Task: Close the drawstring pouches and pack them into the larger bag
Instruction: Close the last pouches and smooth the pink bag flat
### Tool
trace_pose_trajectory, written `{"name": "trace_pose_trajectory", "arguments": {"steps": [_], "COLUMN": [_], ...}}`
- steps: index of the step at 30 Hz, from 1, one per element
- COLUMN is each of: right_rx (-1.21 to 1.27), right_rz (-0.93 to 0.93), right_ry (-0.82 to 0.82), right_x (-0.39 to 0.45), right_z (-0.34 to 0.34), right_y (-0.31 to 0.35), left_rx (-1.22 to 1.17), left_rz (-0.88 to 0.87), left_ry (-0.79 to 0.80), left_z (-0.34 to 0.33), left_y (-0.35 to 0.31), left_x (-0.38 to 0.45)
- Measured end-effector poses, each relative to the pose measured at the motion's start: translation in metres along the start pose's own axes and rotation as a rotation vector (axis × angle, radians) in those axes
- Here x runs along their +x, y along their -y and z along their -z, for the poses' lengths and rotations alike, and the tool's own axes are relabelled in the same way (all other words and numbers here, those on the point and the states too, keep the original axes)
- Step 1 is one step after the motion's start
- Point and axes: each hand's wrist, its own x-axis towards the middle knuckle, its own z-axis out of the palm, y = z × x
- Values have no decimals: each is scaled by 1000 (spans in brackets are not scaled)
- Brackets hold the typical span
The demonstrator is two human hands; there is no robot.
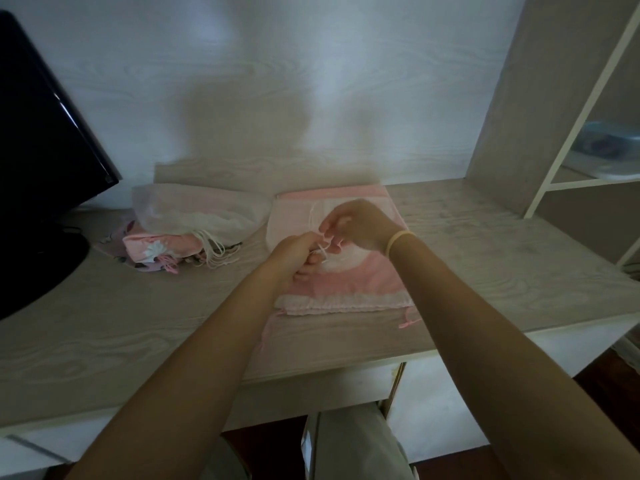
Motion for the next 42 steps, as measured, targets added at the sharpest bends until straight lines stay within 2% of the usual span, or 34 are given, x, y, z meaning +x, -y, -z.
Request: {"name": "trace_pose_trajectory", "arguments": {"steps": [4, 8, 11, 18, 21, 24, 31, 36, 42], "right_rx": [-69, -127, -136, -267, -198, -83, -29, -20, -54], "right_rz": [135, 208, 197, 149, 139, 176, 94, 69, 160], "right_ry": [-55, -240, -241, -158, -109, -93, -68, -135, -272], "right_x": [-7, -7, -7, -14, -15, -14, -9, -10, -10], "right_z": [-21, -32, -33, -16, -16, -23, -34, -38, -44], "right_y": [-19, -25, -23, -27, -24, -19, -14, -14, -19], "left_rx": [-156, -206, -220, 64, 273, 390, 420, 328, 312], "left_rz": [53, 100, 101, -137, -219, -288, -346, -306, -287], "left_ry": [-35, -27, -22, -191, -239, -216, -293, -355, -393], "left_z": [3, 4, 6, 16, 13, 8, 6, 4, 7], "left_y": [-3, -5, -3, 4, 2, 1, 5, 8, 1], "left_x": [1, -2, 2, 0, -1, -3, -5, -8, -10]}}
